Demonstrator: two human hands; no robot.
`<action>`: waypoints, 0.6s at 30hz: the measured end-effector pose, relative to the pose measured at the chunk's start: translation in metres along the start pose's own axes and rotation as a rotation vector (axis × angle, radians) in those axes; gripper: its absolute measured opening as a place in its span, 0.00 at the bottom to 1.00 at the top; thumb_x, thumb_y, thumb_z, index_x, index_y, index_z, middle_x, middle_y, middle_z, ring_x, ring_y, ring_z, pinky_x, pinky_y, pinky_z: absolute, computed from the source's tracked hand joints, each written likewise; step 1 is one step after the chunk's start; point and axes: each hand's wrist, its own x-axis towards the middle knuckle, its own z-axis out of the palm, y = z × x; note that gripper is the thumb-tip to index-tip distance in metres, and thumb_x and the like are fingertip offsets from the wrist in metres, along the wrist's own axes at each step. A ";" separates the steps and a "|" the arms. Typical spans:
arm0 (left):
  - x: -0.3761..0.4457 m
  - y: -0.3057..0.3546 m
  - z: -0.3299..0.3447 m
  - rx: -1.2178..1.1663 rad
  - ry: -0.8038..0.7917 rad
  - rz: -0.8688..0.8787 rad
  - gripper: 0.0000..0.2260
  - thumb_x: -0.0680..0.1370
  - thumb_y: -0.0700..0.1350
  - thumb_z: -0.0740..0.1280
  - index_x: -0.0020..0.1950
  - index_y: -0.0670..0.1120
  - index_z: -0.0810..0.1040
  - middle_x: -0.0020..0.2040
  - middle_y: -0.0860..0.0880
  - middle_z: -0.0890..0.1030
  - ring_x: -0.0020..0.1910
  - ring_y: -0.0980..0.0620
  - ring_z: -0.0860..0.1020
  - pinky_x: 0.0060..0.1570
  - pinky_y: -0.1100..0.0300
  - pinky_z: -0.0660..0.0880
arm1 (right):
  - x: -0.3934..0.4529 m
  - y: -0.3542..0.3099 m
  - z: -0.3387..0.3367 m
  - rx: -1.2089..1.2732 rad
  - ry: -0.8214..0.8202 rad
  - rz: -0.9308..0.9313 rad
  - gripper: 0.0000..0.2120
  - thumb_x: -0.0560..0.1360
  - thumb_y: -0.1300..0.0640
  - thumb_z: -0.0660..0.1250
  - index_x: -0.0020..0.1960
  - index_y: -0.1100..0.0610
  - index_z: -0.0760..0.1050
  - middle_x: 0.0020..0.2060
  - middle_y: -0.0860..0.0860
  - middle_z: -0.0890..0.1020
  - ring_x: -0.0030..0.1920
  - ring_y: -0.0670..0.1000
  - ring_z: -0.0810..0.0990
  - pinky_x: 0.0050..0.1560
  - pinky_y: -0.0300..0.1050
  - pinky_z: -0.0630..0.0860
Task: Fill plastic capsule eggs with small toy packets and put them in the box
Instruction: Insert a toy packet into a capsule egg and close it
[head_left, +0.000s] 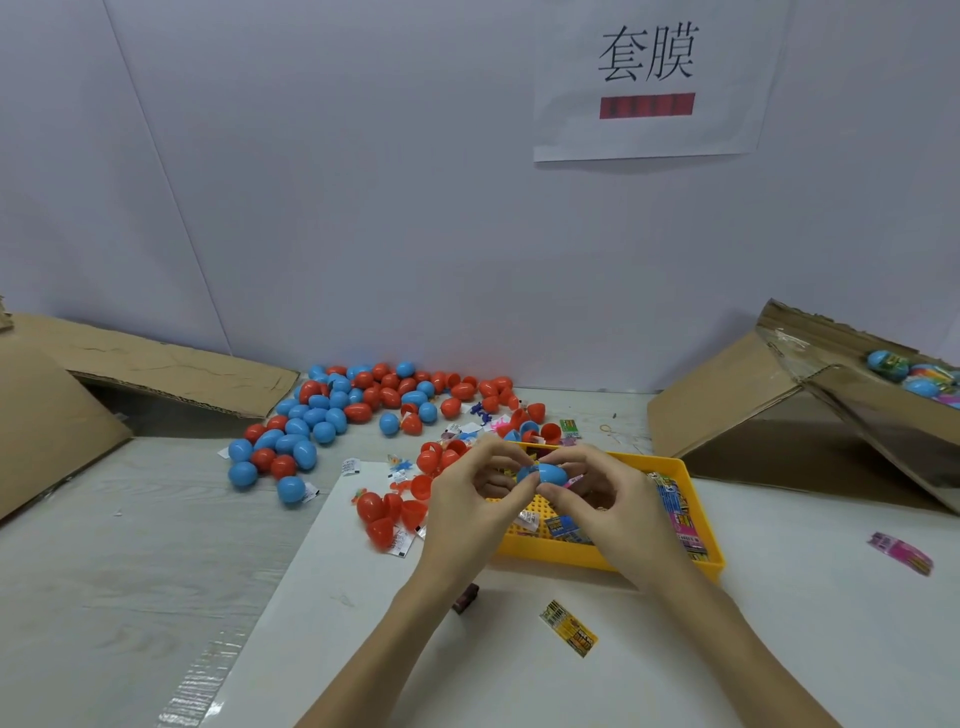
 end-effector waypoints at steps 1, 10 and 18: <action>0.000 -0.001 0.000 0.002 0.000 -0.005 0.07 0.76 0.46 0.76 0.52 0.53 0.83 0.46 0.56 0.85 0.46 0.52 0.84 0.46 0.55 0.84 | 0.000 0.000 0.000 0.008 0.000 0.001 0.16 0.73 0.44 0.74 0.59 0.45 0.81 0.46 0.40 0.85 0.46 0.44 0.85 0.45 0.43 0.84; 0.002 0.001 0.000 -0.055 0.019 -0.055 0.04 0.78 0.44 0.74 0.52 0.50 0.83 0.45 0.51 0.86 0.41 0.50 0.86 0.43 0.54 0.84 | 0.002 0.004 -0.001 0.055 -0.038 0.009 0.14 0.78 0.51 0.70 0.63 0.41 0.78 0.48 0.42 0.86 0.50 0.46 0.86 0.50 0.48 0.85; -0.001 0.006 0.000 0.045 -0.110 0.044 0.11 0.78 0.45 0.74 0.59 0.49 0.82 0.53 0.54 0.83 0.50 0.53 0.84 0.50 0.59 0.82 | 0.003 0.006 -0.006 0.103 -0.020 0.036 0.14 0.78 0.51 0.71 0.64 0.44 0.80 0.48 0.42 0.86 0.49 0.48 0.87 0.46 0.47 0.86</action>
